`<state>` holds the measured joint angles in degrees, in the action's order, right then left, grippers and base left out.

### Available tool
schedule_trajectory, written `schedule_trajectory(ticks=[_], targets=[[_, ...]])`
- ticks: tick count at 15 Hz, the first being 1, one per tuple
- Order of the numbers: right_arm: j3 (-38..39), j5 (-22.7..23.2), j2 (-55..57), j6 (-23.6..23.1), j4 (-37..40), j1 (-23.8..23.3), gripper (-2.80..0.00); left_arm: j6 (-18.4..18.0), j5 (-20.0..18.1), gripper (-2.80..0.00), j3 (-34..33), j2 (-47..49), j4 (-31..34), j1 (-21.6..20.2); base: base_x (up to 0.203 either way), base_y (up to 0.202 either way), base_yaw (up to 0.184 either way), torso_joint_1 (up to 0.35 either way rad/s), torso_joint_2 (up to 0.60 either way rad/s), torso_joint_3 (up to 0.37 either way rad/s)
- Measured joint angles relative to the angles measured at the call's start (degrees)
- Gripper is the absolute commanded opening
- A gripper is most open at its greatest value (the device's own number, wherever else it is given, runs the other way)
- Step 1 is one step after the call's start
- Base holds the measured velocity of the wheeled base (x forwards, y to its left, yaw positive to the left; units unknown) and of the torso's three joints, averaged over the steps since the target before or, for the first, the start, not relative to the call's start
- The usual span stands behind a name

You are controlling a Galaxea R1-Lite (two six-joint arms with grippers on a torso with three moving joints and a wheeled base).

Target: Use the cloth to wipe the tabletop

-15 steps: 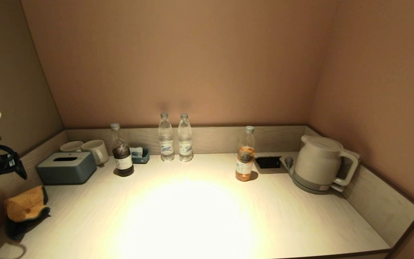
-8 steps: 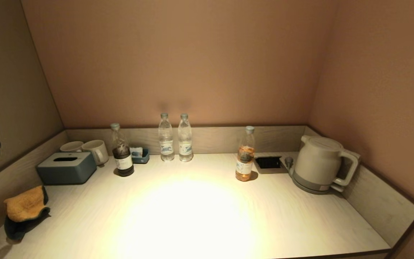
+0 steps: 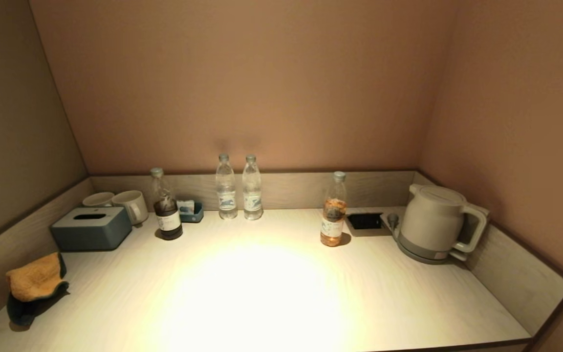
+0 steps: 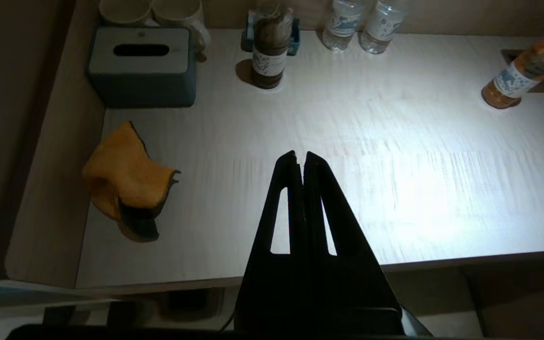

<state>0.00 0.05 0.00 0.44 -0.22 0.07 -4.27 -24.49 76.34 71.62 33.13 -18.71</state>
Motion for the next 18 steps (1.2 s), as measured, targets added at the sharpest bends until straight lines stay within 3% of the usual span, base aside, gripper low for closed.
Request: schedule_trajectory(ticks=[4,10,14,18], targets=[[0.0,0.04,0.0,0.0,-0.02,0.0,-2.8,-0.91,-3.82,-2.8,-6.81,-10.14,-1.63,0.02,0.0,0.0,0.0,0.0,0.0,0.0],[0.0,0.02,0.0,-0.02,-0.02,0.0,-2.8,-0.72,-3.03,-2.8,-12.65,-23.72,-2.29,-0.02,0.0,0.0,0.0,0.0,0.0,0.0],[0.0,0.02,0.0,0.0,-0.01,0.0,-2.8,-0.56,3.0,-2.8,-16.06,-34.33,-2.6,1.16,0.0,0.0,0.0,0.0,0.0,0.0],[0.0,0.02,0.0,0.02,-0.04,0.0,-2.8,-0.61,13.43,-2.8,-18.52,-42.31,-3.6,8.87,0.0,0.0,0.0,0.0,0.0,0.0]])
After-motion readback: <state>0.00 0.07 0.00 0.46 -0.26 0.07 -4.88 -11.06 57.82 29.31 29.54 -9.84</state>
